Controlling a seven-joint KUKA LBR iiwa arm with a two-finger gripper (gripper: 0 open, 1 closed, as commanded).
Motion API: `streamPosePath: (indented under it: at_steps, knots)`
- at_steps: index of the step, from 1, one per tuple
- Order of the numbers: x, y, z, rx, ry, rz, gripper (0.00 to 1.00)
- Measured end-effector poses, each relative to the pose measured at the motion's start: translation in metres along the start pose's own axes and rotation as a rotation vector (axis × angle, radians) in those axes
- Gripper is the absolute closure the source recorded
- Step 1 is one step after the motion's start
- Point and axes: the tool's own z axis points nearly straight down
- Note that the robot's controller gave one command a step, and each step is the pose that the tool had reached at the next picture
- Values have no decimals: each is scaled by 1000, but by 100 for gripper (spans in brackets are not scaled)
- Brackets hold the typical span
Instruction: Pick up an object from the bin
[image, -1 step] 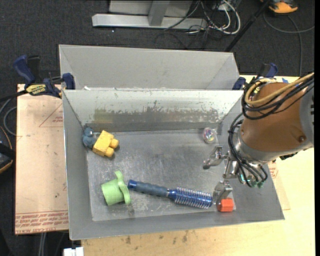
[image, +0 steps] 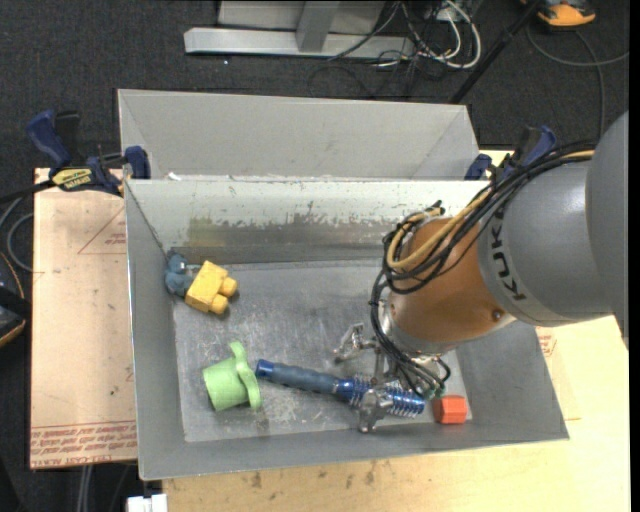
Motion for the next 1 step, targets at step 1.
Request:
streamPosePath:
  at_steps: [1]
  knots:
    - [0, -2, -3, 2, -3, 1, 100]
